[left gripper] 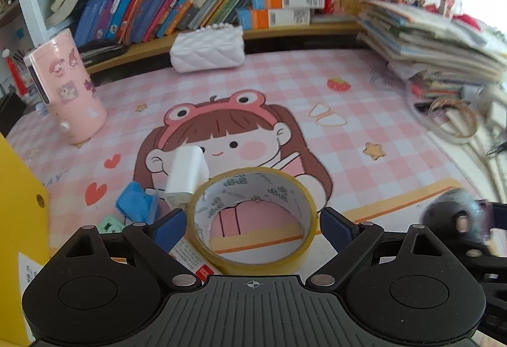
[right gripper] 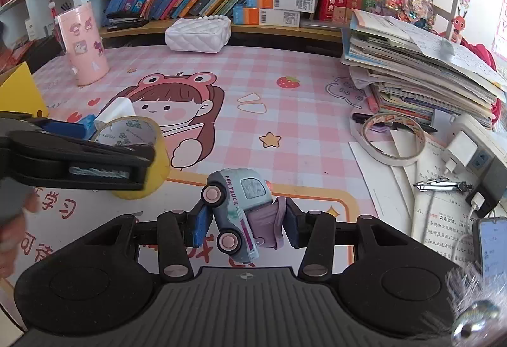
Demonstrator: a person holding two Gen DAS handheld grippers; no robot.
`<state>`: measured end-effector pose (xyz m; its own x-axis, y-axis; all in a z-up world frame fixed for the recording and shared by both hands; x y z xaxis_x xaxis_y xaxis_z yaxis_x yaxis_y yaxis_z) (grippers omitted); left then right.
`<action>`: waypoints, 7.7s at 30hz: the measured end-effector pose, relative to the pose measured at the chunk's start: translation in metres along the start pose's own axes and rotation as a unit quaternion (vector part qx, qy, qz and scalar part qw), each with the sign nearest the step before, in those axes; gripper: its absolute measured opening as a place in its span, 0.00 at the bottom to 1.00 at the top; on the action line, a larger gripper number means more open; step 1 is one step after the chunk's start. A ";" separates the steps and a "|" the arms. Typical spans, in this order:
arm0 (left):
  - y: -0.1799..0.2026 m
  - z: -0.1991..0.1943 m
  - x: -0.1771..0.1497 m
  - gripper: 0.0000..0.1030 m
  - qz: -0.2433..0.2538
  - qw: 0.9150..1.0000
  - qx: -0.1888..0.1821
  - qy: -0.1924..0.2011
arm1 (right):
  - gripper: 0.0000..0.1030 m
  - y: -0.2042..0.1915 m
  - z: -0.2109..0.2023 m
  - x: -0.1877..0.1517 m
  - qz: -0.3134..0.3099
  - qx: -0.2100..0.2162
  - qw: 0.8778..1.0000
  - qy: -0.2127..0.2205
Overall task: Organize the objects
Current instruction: 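Grasp the yellow tape roll with the left tool while the right tool grasps the grey toy car, then carry the tape roll and toy car in both tools toward the yellow box, then lower the tape roll into the box with the left tool while the right tool lowers the car, then open both tools to release the tape roll and toy car in the box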
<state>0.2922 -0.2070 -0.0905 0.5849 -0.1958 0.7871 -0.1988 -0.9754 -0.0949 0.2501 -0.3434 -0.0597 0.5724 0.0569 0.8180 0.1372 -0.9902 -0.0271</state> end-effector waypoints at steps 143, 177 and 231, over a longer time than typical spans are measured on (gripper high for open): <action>-0.311 -0.139 -0.054 0.89 -0.094 0.978 0.177 0.057 | 0.43 -0.404 0.035 0.125 -0.141 0.214 0.964 0.071; -0.319 -0.145 -0.047 0.92 -0.100 0.974 0.188 0.074 | 0.43 -0.429 0.104 0.111 -0.214 0.232 0.948 -0.041; -0.299 -0.267 -0.116 0.97 -0.162 0.960 0.196 0.117 | 0.60 -0.333 -0.091 0.054 -0.090 0.125 0.980 0.129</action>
<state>0.0741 0.1341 0.0093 0.3650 0.1067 0.9249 0.3021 -0.9532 -0.0093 0.1623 -0.0224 0.0456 0.3011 0.1616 0.9398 0.4289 -0.9032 0.0179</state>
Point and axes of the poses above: each gripper's, at about its wrist camera, not at the fingertips, and z roughly the way its jaws point, y to its right, x to its top, the point moved 4 cm from there along z, roughly the way its jaws point, and after that the axes turned 11 degrees about y, right-handed, at the moved point
